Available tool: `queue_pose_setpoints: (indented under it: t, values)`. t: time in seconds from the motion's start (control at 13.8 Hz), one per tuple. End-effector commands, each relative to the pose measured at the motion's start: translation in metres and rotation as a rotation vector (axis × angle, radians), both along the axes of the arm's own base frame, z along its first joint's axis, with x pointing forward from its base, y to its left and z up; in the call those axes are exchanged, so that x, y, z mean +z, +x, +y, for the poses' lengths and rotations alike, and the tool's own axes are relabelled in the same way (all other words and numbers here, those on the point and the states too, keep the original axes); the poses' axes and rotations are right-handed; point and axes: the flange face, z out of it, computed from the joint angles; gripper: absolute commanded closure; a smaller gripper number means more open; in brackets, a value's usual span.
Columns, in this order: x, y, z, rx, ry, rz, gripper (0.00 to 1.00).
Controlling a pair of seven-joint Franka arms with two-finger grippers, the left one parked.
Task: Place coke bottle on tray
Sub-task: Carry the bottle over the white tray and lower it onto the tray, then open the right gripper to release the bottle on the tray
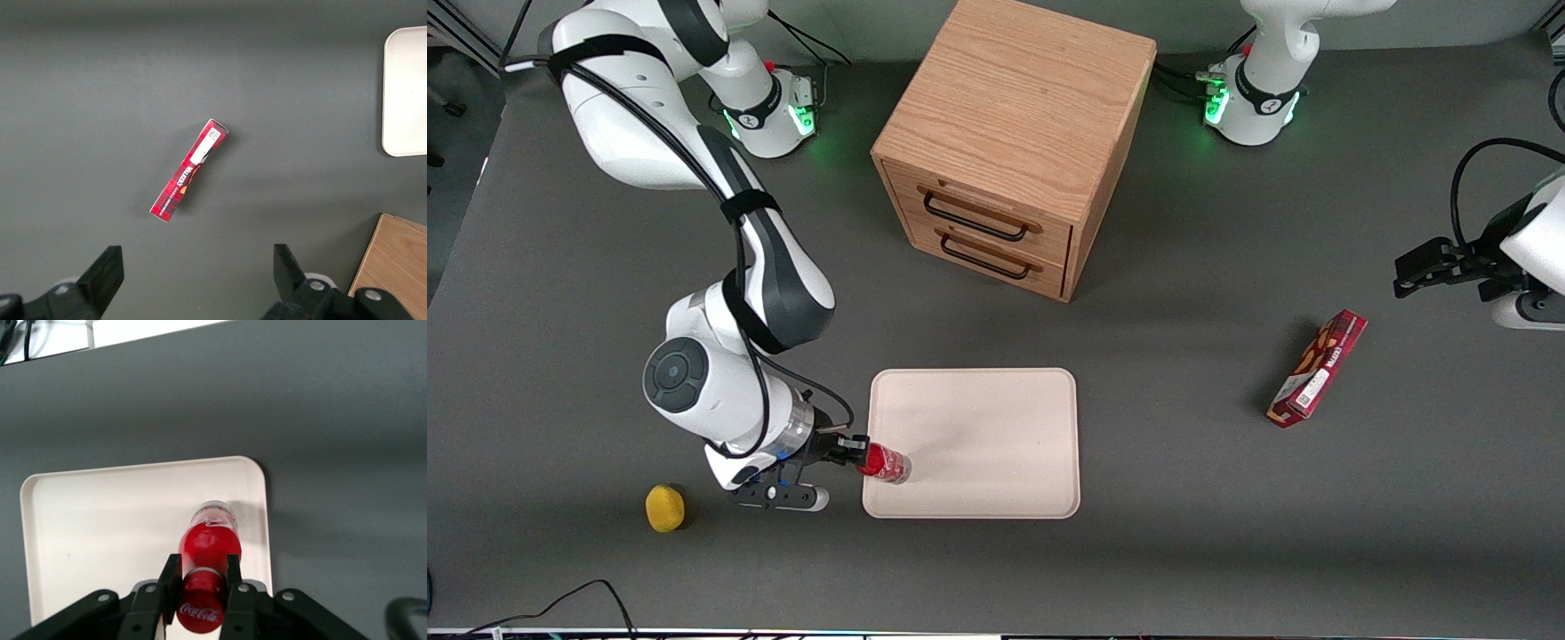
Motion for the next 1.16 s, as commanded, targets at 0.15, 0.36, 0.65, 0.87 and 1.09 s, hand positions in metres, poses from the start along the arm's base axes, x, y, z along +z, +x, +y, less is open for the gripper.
queue_pose_setpoints:
  t: [0.15,0.36,0.65,0.87,1.09]
  values:
    - [0.005,0.006,0.005,-0.044,-0.006,-0.025,0.36]
    - [-0.003,0.006,0.005,-0.053,-0.007,-0.011,0.18]
    - [0.005,0.007,0.001,-0.053,-0.006,-0.018,0.00]
    - [0.051,0.004,-0.032,-0.062,-0.021,0.006,0.00]
    - [0.077,-0.007,-0.087,-0.005,-0.047,0.044,0.00]
